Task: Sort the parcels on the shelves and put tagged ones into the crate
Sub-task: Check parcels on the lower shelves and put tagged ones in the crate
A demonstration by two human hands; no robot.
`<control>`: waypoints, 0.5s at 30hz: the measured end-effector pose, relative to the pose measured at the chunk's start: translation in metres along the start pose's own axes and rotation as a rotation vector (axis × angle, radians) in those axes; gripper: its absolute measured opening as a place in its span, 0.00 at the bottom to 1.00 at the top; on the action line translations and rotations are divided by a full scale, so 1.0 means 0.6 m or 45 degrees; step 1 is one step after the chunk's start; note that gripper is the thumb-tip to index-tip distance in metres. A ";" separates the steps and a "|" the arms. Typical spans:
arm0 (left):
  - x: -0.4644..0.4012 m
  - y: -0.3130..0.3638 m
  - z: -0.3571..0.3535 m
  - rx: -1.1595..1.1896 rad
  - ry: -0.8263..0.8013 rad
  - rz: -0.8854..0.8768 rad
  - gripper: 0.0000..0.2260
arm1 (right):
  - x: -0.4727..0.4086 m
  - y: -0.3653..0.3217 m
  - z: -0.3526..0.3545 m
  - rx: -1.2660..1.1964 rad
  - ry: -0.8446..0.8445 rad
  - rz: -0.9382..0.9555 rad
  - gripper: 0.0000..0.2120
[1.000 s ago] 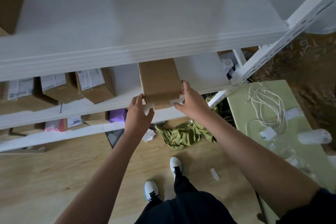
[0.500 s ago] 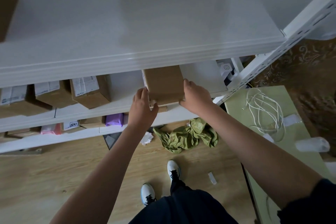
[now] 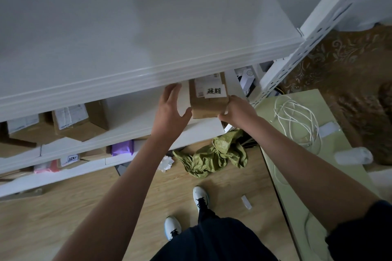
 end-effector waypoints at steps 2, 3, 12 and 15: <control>-0.003 -0.001 -0.012 -0.087 -0.075 0.001 0.31 | -0.001 0.003 0.007 -0.015 0.030 0.038 0.25; -0.006 0.000 -0.020 -0.128 -0.113 -0.011 0.31 | -0.002 0.005 0.010 -0.009 0.035 0.051 0.25; -0.064 0.006 -0.069 -0.202 -0.368 0.003 0.33 | -0.020 0.006 0.045 -0.251 0.092 0.125 0.33; -0.088 0.000 -0.070 -0.174 -0.394 0.042 0.34 | -0.026 -0.003 0.051 -0.259 0.100 0.137 0.34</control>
Point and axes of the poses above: each hand's wrist, its own x-axis away from the middle knuckle, its own z-axis out of the back of the hand, y = z × x, the point moved 4 cm from there along -x, towards the middle knuckle, and after that the axes turned 5 degrees about -x, right-handed, at the moved point
